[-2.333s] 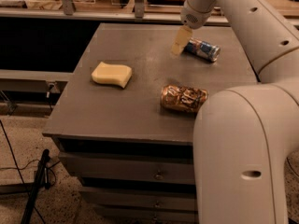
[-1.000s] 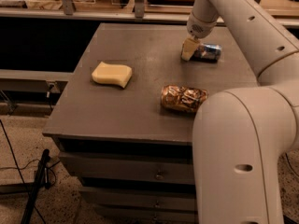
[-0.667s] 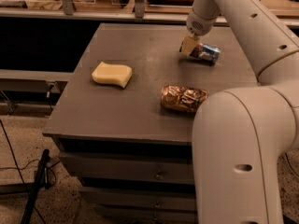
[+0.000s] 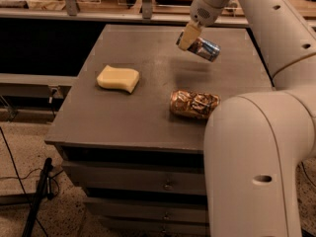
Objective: Place redbull can upright
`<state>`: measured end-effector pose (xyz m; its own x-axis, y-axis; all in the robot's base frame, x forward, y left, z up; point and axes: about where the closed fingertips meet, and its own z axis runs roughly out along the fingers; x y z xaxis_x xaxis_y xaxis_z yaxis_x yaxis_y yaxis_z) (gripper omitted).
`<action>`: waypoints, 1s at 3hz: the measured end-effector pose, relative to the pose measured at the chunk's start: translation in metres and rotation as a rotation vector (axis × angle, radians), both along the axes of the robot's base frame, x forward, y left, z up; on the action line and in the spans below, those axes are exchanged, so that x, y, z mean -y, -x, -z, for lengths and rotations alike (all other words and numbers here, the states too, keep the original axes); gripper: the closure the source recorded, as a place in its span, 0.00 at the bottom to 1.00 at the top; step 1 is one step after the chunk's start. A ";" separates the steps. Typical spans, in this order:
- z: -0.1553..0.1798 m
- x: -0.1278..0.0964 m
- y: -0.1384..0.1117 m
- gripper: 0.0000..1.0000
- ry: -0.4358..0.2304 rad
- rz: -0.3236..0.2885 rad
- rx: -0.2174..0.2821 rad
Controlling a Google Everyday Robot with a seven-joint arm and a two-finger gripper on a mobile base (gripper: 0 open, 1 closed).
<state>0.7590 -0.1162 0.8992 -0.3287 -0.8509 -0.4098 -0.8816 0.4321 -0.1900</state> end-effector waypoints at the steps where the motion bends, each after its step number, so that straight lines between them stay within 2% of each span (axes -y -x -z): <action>1: -0.009 -0.007 -0.004 1.00 -0.223 0.026 0.008; 2: -0.021 -0.024 0.007 1.00 -0.405 -0.009 -0.018; 3: -0.021 -0.025 0.007 1.00 -0.406 -0.010 -0.017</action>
Offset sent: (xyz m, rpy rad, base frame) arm 0.0036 0.0068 0.0093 0.2229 -0.0084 -0.0257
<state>0.7517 -0.0916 0.9199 -0.3309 -0.6243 -0.7076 -0.8877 0.4604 0.0090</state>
